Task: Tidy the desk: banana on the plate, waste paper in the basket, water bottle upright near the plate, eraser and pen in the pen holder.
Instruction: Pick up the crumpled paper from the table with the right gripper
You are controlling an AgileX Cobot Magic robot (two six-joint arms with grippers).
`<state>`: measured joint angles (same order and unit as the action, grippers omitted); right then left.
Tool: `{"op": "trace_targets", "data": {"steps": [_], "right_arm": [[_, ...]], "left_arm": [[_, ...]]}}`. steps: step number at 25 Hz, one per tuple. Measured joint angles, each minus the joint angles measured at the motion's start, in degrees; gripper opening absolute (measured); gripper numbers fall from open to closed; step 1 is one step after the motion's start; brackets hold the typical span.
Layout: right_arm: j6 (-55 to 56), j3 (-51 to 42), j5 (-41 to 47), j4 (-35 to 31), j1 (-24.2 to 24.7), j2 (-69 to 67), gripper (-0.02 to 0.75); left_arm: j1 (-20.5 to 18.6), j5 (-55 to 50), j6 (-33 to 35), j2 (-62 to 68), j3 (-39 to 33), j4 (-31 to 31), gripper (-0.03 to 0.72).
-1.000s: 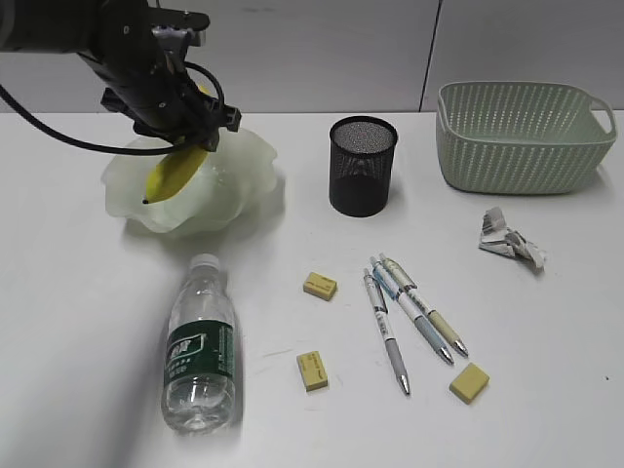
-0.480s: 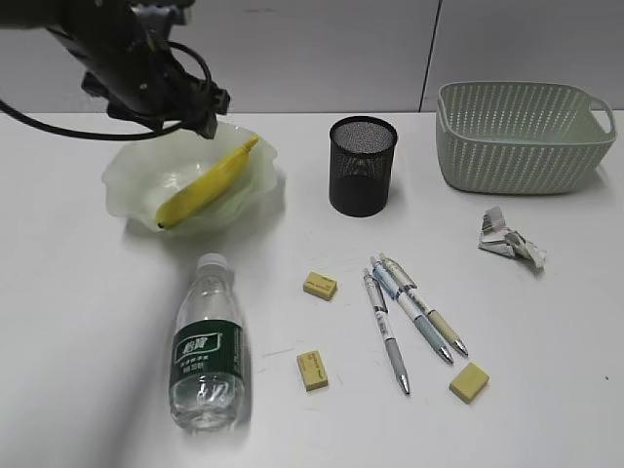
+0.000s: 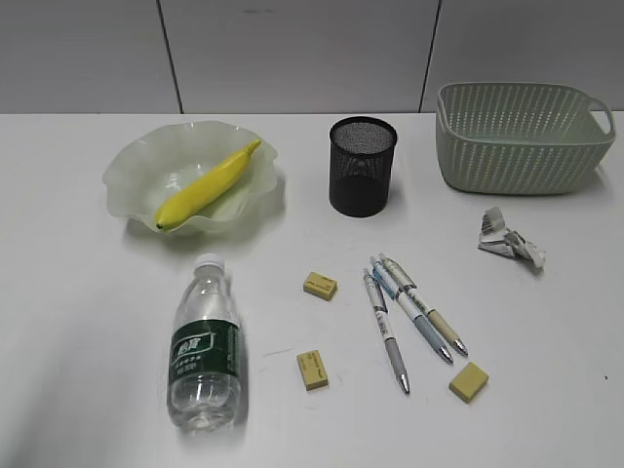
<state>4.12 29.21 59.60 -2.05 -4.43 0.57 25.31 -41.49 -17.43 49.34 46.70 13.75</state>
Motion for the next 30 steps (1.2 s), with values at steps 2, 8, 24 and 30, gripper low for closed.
{"op": "trace_targets", "data": {"steps": [2, 8, 24, 30], "right_arm": [[0.0, 0.0, 0.0, 0.0, 0.0, 0.0, 0.307], [0.0, 0.0, 0.0, -0.1, 0.0, 0.0, 0.307], [-2.3, 0.0, -0.2, -1.5, 0.0, 0.0, 0.307], [-8.5, 0.8, -1.8, -2.3, 0.0, -6.3, 0.307]], "left_arm": [[0.0, -5.8, 0.0, -12.2, -4.3, 0.0, 0.486], [0.0, -20.1, 0.0, -38.0, -12.0, -3.2, 0.486], [-1.9, -20.0, 0.9, -49.7, -15.8, -3.2, 0.449], [-2.6, -19.9, 0.9, -49.7, -15.8, -3.1, 0.445]]}}
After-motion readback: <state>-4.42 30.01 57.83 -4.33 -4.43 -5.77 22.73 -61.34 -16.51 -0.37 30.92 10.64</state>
